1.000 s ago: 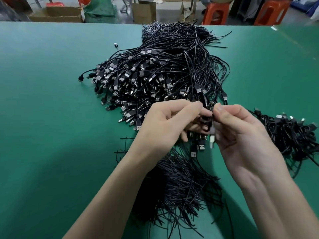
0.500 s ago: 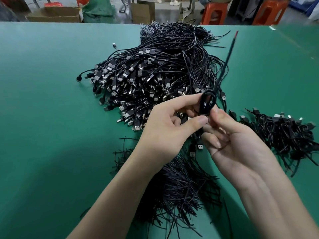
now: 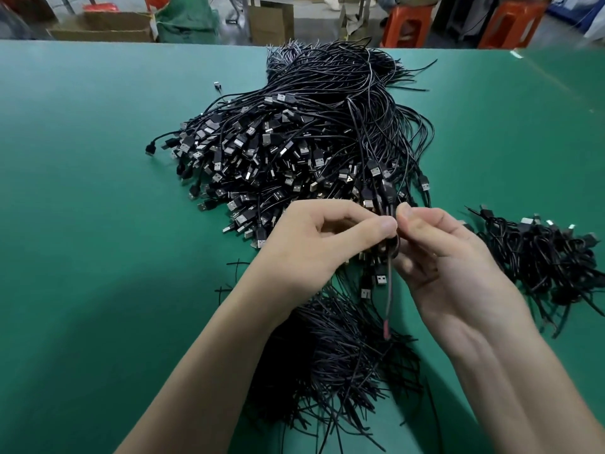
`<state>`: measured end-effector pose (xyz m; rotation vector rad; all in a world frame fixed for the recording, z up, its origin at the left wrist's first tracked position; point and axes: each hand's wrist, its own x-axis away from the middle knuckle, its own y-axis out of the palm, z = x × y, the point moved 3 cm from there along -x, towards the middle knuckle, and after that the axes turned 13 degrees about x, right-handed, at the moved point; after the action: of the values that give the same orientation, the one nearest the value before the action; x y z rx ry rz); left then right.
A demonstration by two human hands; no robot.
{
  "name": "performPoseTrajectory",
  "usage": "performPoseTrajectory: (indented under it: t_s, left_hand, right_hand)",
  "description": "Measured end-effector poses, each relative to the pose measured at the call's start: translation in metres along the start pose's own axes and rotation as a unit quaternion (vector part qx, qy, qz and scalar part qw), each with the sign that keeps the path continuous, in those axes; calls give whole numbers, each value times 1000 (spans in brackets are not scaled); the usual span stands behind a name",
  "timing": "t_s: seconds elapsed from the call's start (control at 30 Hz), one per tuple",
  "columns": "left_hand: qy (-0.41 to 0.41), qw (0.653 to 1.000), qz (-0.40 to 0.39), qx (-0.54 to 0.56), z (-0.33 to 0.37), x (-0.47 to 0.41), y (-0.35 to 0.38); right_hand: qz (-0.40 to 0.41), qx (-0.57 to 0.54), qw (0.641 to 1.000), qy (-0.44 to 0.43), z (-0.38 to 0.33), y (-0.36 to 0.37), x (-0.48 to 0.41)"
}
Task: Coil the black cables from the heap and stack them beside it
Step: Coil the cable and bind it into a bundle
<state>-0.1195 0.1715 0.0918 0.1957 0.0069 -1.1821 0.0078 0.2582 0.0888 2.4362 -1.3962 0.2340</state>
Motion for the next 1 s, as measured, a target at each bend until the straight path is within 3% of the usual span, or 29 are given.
performPoseTrajectory:
  t_s: [0.13, 0.27, 0.47, 0.6, 0.73, 0.83, 1.0]
  left_hand:
    - [-75, 994, 38, 65, -9, -1, -1]
    - [-56, 994, 55, 78, -12, -3, 3]
    - [82, 988, 86, -95, -2, -1, 8]
    - [227, 943, 63, -236, 7, 4, 11]
    - [98, 985, 107, -90, -3, 0, 6]
    - [22, 991, 123, 42, -9, -1, 5]
    - [9, 993, 116, 30, -16, -2, 13]
  right_hand:
    - [-1, 14, 1000, -14, 2, -1, -1]
    - [9, 13, 1000, -24, 3, -2, -2]
    - [-20, -52, 998, 30, 4, -2, -6]
    - [-33, -151, 985, 81, 6, -3, -8]
    - [-51, -31, 998, -2, -1, -5, -4]
    - [-21, 114, 988, -102, -9, -8, -1]
    - [-15, 223, 955, -197, -10, -11, -6]
